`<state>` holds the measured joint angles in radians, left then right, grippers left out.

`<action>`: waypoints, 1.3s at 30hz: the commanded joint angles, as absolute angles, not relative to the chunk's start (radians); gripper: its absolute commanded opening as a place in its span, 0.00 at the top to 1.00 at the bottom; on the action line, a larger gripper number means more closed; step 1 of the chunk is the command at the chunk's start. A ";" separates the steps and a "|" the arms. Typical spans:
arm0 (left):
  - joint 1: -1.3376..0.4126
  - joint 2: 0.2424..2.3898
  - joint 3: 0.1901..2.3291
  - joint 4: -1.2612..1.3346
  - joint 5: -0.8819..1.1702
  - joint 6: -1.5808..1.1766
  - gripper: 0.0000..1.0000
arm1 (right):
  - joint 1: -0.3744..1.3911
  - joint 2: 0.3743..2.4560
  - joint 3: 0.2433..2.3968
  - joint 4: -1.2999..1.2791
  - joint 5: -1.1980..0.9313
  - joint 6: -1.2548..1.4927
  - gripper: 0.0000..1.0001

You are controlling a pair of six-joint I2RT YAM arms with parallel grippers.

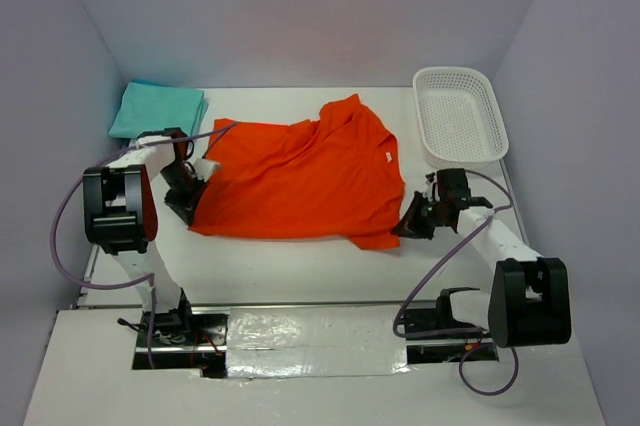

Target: Fold and stack the t-shirts

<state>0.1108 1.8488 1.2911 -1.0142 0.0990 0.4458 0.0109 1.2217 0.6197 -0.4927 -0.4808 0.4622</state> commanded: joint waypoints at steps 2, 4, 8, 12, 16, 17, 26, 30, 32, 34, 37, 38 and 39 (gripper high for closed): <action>0.120 1.806 1.236 -1.017 0.035 0.451 1.00 | 0.066 1.180 0.539 -0.437 -0.483 0.503 1.00; 0.120 1.799 1.217 -1.031 0.031 0.451 1.00 | 0.095 1.178 0.523 -0.457 -0.477 0.511 1.00; 0.123 1.760 1.184 -1.055 -0.030 0.442 1.00 | 0.146 1.146 0.522 -0.549 -0.417 0.505 1.00; 0.138 1.706 1.149 -1.116 -0.008 0.460 0.79 | 0.149 1.114 0.509 -0.577 -0.454 0.520 0.66; 0.159 1.678 1.238 -1.184 -0.018 0.527 0.45 | 0.147 1.097 0.667 -0.687 -0.339 0.473 0.31; 0.167 1.681 1.290 -1.189 -0.008 0.537 0.26 | 0.149 1.094 0.717 -0.722 -0.295 0.456 0.20; 0.152 1.962 1.931 -0.919 0.262 0.335 0.78 | 0.149 1.524 1.369 -0.712 -0.114 0.304 0.84; 0.127 2.155 2.136 -0.873 0.232 0.249 0.44 | 0.152 1.764 1.670 -0.745 -0.081 0.342 0.54; 0.127 2.236 2.170 -0.838 0.226 0.190 0.41 | 0.150 1.889 1.742 -0.762 -0.086 0.371 0.49; 0.127 2.290 2.200 -0.792 0.221 0.152 0.39 | 0.146 2.001 1.821 -0.776 -0.112 0.422 0.48; 0.127 2.333 2.192 -0.746 0.181 0.123 0.32 | 0.146 2.089 1.859 -0.778 -0.152 0.471 0.48; 0.126 2.342 2.183 -0.736 0.170 0.118 0.31 | 0.146 2.106 1.859 -0.776 -0.149 0.485 0.48; 0.127 2.364 2.178 -0.724 0.173 0.115 0.31 | 0.138 2.126 1.853 -0.772 -0.138 0.509 0.47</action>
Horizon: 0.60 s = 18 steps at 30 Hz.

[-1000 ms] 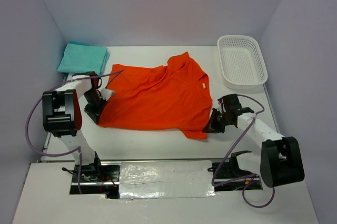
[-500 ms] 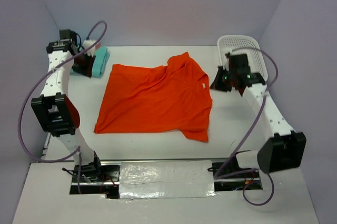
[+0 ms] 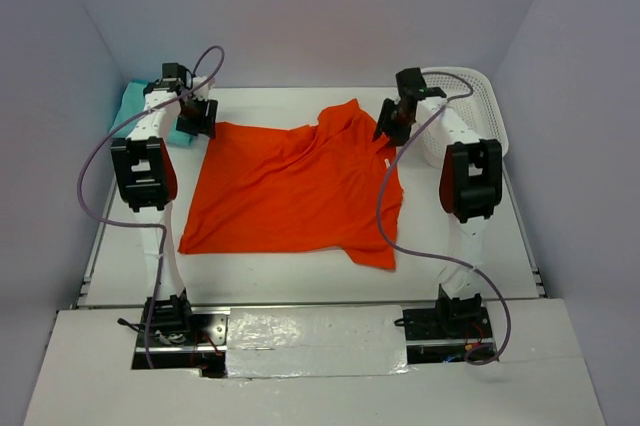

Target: Fold and stack the t-shirts

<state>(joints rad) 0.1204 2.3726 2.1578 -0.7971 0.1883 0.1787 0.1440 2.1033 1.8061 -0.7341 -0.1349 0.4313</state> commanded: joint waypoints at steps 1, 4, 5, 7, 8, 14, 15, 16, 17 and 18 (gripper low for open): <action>0.127 2.373 2.177 -0.719 0.184 0.114 0.30 | 0.135 2.132 1.845 -0.762 -0.140 0.520 0.45; 0.126 2.413 2.178 -0.709 0.172 0.101 0.27 | 0.129 2.164 1.825 -0.700 -0.166 0.543 0.41; 0.126 2.424 2.180 -0.707 0.176 0.103 0.27 | 0.129 2.178 1.844 -0.689 -0.172 0.543 0.40; 0.126 2.447 2.177 -0.701 0.204 0.100 0.29 | 0.127 2.229 1.871 -0.677 -0.173 0.557 0.40; 0.127 2.451 2.165 -0.693 0.216 0.097 0.30 | 0.124 2.247 1.912 -0.681 -0.172 0.564 0.40; 0.127 2.459 2.126 -0.672 0.273 0.074 0.36 | 0.078 2.338 1.967 -0.692 -0.172 0.646 0.40; 0.129 2.459 2.123 -0.669 0.288 0.066 0.35 | 0.078 2.336 1.962 -0.686 -0.172 0.650 0.40; 0.129 2.460 2.122 -0.664 0.304 0.061 0.35 | 0.072 2.336 1.956 -0.672 -0.172 0.653 0.40; 0.129 2.464 2.125 -0.666 0.316 0.055 0.36 | 0.072 2.335 1.953 -0.666 -0.172 0.657 0.40; 0.126 2.465 2.125 -0.667 0.339 0.043 0.36 | 0.072 2.338 1.953 -0.661 -0.173 0.654 0.40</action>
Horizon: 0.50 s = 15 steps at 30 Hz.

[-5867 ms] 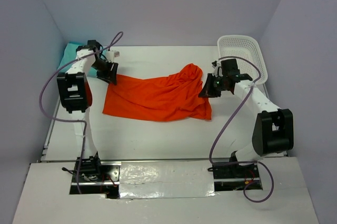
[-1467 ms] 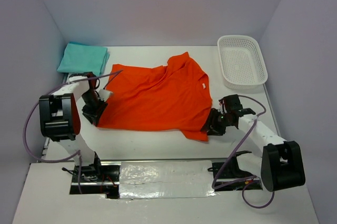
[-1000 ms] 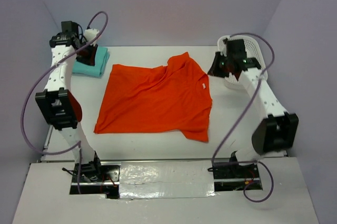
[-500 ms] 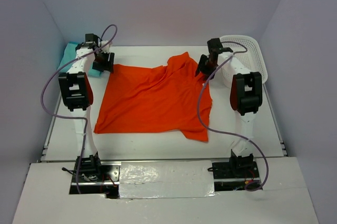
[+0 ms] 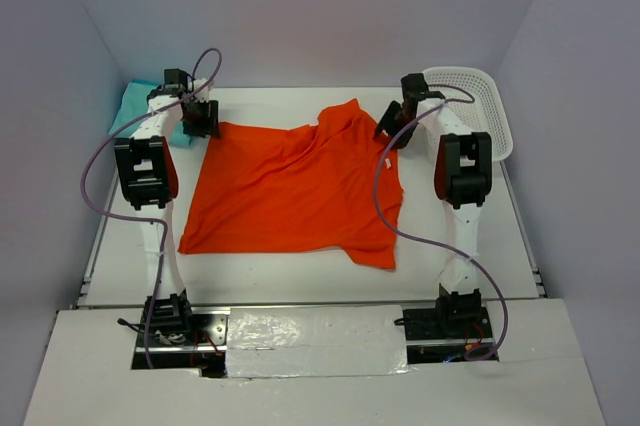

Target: Fold and stack the t-shirts

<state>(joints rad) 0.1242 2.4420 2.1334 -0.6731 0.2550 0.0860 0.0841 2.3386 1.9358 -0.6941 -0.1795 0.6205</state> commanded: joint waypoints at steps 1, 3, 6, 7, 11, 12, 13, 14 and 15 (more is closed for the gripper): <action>0.127 2.467 2.126 -0.670 0.347 0.038 0.38 | 0.072 2.339 1.956 -0.651 -0.175 0.652 0.40; 0.127 2.467 2.128 -0.689 0.354 0.035 0.42 | 0.072 2.347 1.957 -0.637 -0.184 0.652 0.40; 0.127 2.464 2.125 -0.722 0.333 0.049 0.47 | 0.069 2.359 1.963 -0.609 -0.193 0.655 0.41; 0.129 2.465 2.125 -0.730 0.331 0.057 0.50 | 0.071 2.364 1.965 -0.601 -0.198 0.658 0.42; 0.130 2.453 2.125 -0.742 0.341 0.063 0.68 | 0.069 2.372 1.960 -0.565 -0.209 0.673 0.46; 0.130 2.448 2.123 -0.738 0.341 0.060 0.72 | 0.069 2.375 1.960 -0.558 -0.209 0.678 0.48; 0.130 2.442 2.118 -0.724 0.336 0.055 0.82 | 0.071 2.378 1.963 -0.548 -0.206 0.687 0.51; 0.132 2.435 2.118 -0.716 0.331 0.049 0.86 | 0.071 2.385 1.967 -0.545 -0.206 0.692 0.53; 0.130 2.428 2.117 -0.709 0.330 0.049 0.91 | 0.071 2.390 1.973 -0.542 -0.206 0.695 0.58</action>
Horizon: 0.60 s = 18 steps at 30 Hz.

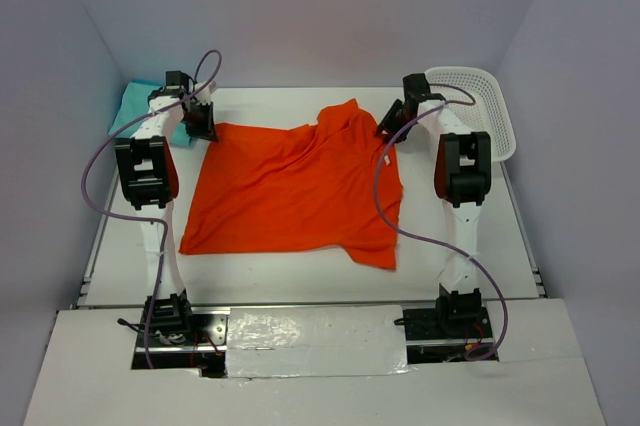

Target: Fold and stack the t-shirts

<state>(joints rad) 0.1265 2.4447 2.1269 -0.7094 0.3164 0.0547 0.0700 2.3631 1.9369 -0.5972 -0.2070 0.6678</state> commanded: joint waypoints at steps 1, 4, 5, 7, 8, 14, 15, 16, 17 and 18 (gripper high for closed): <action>0.130 2.425 2.120 -0.700 0.328 0.048 0.95 | 0.069 2.393 1.982 -0.540 -0.206 0.698 0.62; 0.132 2.411 2.134 -0.696 0.325 0.054 1.00 | 0.066 2.396 1.991 -0.551 -0.192 0.707 0.83; 0.132 2.402 2.135 -0.693 0.319 0.061 1.00 | 0.066 2.381 1.985 -0.549 -0.183 0.706 0.88; 0.137 2.387 2.135 -0.687 0.313 0.066 1.00 | 0.064 2.356 1.955 -0.545 -0.152 0.700 1.00; 0.147 2.364 2.135 -0.681 0.308 0.066 1.00 | 0.063 2.324 1.941 -0.545 -0.143 0.696 1.00; 0.196 2.231 2.089 -0.660 0.287 0.077 1.00 | 0.061 2.093 1.741 -0.483 -0.049 0.667 1.00; 0.201 2.217 2.080 -0.661 0.285 0.081 1.00 | 0.058 2.064 1.706 -0.467 -0.040 0.669 1.00; 0.204 2.201 2.059 -0.661 0.285 0.086 1.00 | 0.055 2.037 1.648 -0.437 -0.034 0.670 1.00; 0.207 2.182 2.051 -0.663 0.284 0.098 1.00 | 0.055 1.999 1.625 -0.428 -0.031 0.670 1.00; 0.206 2.172 2.043 -0.666 0.282 0.101 1.00 | 0.054 1.987 1.609 -0.425 -0.029 0.667 1.00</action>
